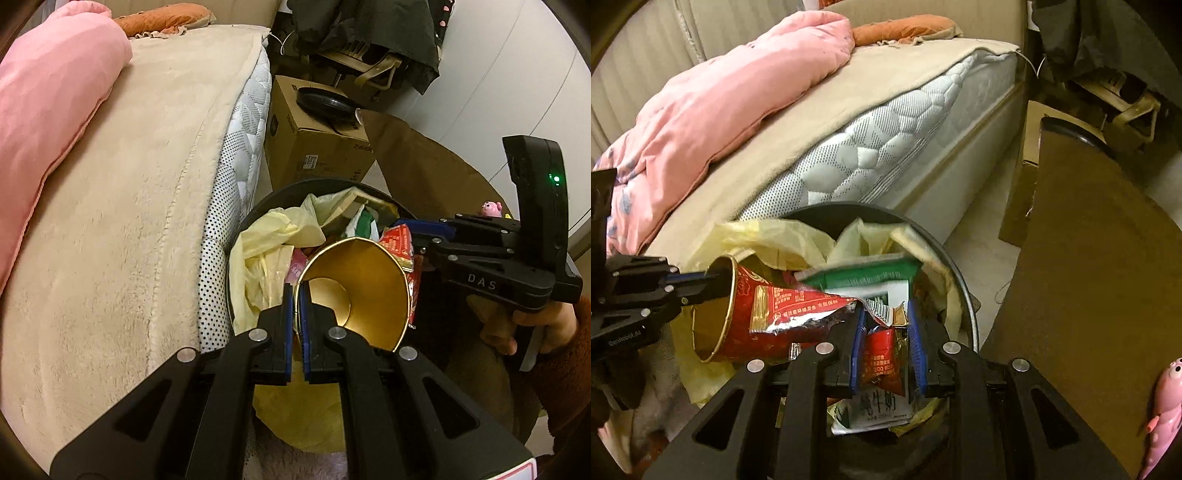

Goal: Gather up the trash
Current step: 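Lower both held items into the bin and open both tools, then move both tools back over the table, then grasp the lilac plastic packet with the left tool while the right tool grasps the yellow-pink wrapper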

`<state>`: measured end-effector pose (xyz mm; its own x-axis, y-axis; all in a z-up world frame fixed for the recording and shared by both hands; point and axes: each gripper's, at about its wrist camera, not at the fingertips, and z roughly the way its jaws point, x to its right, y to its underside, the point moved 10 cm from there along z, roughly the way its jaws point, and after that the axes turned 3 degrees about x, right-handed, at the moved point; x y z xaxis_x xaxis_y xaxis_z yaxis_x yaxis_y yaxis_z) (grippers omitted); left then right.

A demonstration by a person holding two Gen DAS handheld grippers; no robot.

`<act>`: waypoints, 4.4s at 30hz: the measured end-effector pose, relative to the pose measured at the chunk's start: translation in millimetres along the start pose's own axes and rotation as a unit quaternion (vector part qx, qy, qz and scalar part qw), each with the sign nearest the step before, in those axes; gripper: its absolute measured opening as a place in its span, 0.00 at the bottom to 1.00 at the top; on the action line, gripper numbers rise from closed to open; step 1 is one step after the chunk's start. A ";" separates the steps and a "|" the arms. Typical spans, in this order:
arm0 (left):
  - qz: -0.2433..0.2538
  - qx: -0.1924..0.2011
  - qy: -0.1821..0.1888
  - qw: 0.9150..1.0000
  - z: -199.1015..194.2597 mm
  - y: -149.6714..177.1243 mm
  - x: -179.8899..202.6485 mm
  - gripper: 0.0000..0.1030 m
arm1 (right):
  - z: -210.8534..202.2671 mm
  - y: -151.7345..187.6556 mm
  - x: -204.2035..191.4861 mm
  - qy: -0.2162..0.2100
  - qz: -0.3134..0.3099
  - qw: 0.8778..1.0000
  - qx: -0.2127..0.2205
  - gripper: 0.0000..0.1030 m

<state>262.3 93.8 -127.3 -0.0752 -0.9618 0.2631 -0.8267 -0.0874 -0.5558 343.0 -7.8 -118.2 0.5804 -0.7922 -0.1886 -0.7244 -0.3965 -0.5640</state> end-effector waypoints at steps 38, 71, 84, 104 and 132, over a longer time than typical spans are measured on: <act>-0.018 0.059 0.009 0.998 -58.6 -12.3 8.1 0.34 | -63.0 -0.5 -6.1 0.026 0.006 1.000 0.014 0.53; 0.162 0.131 0.052 0.977 -47.7 -14.0 281.6 0.39 | -314.7 181.4 179.6 0.258 0.169 0.934 0.179 0.62; 0.175 0.066 0.134 0.973 14.5 7.9 345.9 0.43 | -330.2 226.4 236.4 0.282 0.204 0.919 0.184 0.62; 0.183 -0.057 0.067 0.979 172.2 -43.4 392.8 0.29 | -326.4 244.3 322.7 0.274 0.237 0.914 0.185 0.62; 0.130 -0.047 0.091 0.986 44.3 15.8 311.6 0.01 | -215.1 165.9 327.4 0.098 0.207 0.971 0.072 0.08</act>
<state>250.6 -218.8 -89.0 -0.3828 -0.8857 0.2628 -0.8140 0.1888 -0.5493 332.9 -432.8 -100.5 0.1597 -0.9482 -0.2745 -0.8126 0.0316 -0.5819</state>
